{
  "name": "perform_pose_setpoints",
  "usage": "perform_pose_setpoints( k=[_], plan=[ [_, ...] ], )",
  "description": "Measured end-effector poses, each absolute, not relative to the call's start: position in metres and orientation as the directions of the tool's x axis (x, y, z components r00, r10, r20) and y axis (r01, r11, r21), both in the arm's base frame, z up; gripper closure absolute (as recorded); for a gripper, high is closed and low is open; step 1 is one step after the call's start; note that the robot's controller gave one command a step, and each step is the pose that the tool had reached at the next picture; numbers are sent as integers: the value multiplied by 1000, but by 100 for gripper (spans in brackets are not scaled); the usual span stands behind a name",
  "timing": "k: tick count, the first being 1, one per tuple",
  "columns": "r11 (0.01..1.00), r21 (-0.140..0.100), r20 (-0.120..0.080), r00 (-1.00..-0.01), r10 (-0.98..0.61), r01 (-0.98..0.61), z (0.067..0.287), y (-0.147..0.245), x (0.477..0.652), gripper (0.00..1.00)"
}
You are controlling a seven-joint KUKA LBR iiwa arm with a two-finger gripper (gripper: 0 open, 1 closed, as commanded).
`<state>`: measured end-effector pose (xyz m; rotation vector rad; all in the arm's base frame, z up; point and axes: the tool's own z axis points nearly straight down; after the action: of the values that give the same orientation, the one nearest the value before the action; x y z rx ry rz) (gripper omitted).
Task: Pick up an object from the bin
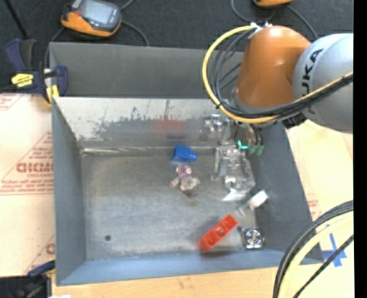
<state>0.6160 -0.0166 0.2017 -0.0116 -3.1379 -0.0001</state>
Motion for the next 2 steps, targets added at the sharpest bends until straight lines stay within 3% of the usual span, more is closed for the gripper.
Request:
perform_pose_setpoints(
  k=[1,2],
  plan=[
    [994,0,3,-994,-111,-111,66,-11,588,0],
    [1000,0,-8,-1000,-22,-22,102,-18,591,0]
  ],
)
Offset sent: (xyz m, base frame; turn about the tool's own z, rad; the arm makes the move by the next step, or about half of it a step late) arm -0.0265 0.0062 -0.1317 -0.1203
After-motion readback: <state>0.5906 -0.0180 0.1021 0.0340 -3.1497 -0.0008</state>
